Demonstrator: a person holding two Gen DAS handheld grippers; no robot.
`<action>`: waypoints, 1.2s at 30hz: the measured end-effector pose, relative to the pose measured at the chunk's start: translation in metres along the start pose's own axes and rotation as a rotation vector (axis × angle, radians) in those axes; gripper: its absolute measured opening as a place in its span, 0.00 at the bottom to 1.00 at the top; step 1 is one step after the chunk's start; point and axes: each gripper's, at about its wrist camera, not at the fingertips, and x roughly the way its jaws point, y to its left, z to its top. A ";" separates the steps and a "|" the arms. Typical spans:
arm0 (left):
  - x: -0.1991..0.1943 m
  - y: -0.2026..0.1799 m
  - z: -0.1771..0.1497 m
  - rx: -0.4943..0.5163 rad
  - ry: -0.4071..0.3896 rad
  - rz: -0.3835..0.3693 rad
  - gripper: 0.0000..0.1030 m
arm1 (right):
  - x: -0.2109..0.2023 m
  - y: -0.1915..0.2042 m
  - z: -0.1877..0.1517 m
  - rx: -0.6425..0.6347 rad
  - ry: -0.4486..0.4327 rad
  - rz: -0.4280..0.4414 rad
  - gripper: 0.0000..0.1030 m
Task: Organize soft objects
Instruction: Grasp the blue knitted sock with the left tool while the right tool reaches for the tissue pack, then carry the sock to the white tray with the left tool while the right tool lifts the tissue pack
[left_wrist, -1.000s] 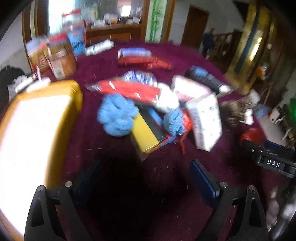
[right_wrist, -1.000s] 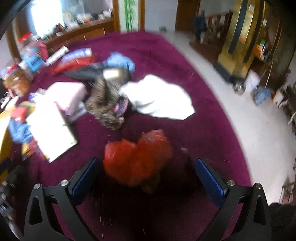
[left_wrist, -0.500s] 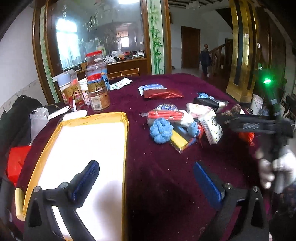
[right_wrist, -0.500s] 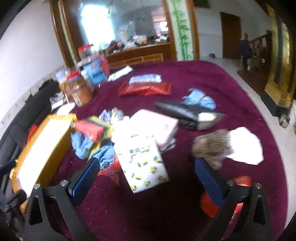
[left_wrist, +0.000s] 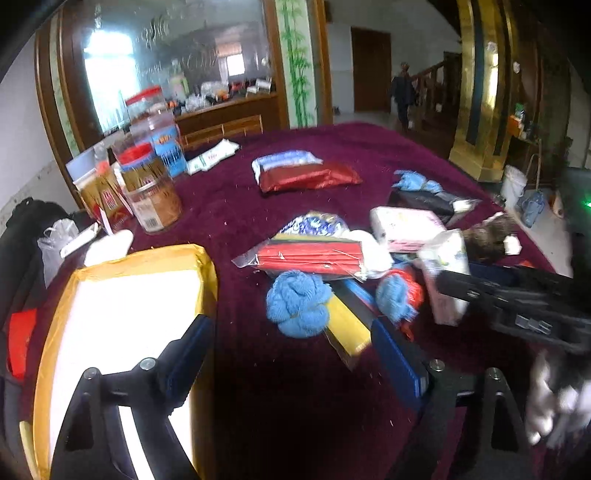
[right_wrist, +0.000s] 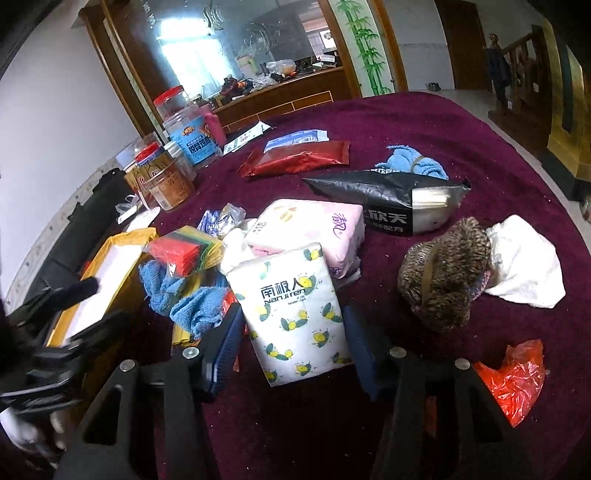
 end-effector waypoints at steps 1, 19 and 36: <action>0.008 -0.001 0.002 0.005 0.009 0.025 0.87 | -0.001 -0.001 0.000 0.002 0.000 0.002 0.52; 0.024 0.029 -0.001 -0.201 0.061 -0.159 0.36 | -0.004 -0.001 -0.003 -0.006 0.001 0.015 0.53; -0.100 0.148 -0.044 -0.302 -0.113 -0.229 0.36 | -0.082 0.049 -0.001 -0.032 -0.066 -0.019 0.50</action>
